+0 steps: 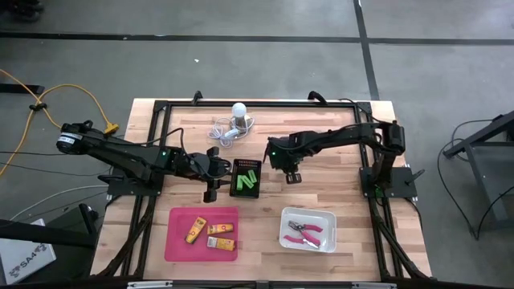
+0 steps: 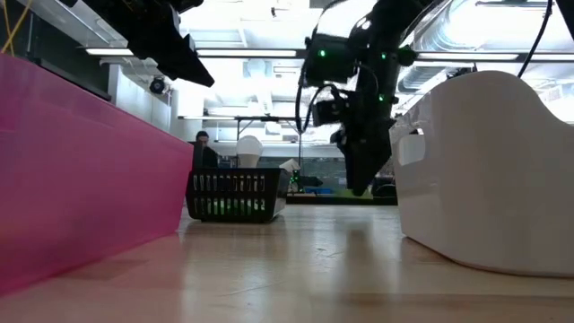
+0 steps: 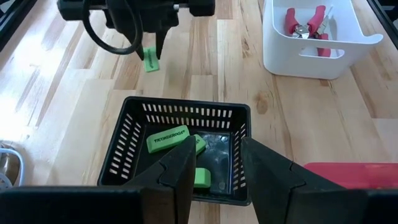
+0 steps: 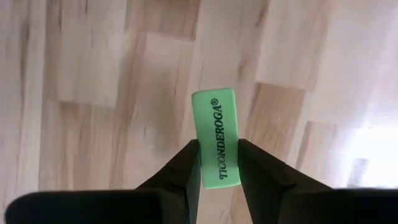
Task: Pick & Place School Supplies
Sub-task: Put the green eraser into the black bin
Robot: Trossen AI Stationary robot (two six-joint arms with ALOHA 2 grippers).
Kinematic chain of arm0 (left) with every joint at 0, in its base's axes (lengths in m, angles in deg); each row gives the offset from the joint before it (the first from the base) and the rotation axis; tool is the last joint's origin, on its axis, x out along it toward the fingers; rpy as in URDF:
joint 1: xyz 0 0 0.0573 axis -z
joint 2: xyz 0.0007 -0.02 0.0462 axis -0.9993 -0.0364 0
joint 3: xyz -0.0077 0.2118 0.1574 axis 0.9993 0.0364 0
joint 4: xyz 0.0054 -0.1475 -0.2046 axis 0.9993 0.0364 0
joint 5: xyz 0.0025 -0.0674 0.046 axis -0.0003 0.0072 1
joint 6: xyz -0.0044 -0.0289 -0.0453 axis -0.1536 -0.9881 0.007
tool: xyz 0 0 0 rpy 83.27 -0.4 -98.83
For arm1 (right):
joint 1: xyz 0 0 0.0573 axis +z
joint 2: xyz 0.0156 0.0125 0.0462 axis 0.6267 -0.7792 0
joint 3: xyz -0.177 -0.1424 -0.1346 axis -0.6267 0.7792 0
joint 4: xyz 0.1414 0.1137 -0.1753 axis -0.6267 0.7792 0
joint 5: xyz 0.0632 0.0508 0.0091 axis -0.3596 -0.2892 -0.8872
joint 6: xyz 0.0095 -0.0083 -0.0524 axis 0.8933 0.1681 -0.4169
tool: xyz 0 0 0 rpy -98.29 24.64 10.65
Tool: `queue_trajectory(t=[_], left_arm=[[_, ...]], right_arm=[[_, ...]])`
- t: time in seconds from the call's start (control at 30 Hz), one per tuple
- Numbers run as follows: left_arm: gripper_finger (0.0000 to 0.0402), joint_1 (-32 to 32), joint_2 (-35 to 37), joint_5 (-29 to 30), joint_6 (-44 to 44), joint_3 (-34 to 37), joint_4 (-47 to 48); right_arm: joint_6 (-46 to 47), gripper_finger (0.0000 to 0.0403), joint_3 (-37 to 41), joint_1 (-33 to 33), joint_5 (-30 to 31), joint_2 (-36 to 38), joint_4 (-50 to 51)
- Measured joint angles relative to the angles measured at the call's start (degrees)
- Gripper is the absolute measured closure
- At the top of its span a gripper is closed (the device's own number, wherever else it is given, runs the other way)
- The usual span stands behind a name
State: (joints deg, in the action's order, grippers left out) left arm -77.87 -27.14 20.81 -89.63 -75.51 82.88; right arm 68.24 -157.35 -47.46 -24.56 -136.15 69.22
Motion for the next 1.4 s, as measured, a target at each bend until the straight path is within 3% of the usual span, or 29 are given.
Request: queue_trajectory(t=[0.33, 0.53, 0.93, 1.4], left_arm=[[0.0277, 0.0, 0.0, 0.0, 0.0, 0.02, -0.13], [0.0277, 0.0, 0.0, 0.0, 0.0, 0.02, -0.11], [0.0277, 0.0, 0.0, 0.0, 0.0, 0.02, -0.01], [0.0277, 1.54, 0.02, -0.02, 0.0, 0.02, -0.14]], right_arm=[[1.43, 0.0312, -5.97, 3.08, 2.31, 1.2, -0.54], [2.56, 0.0312, -9.89, 4.69, 7.05, 1.23, -1.05], [4.19, 0.0312, -10.98, 5.4, -5.49, 1.04, -15.71], [6.89, 0.0312, -10.93, 5.66, -8.46, -5.97, -22.05]])
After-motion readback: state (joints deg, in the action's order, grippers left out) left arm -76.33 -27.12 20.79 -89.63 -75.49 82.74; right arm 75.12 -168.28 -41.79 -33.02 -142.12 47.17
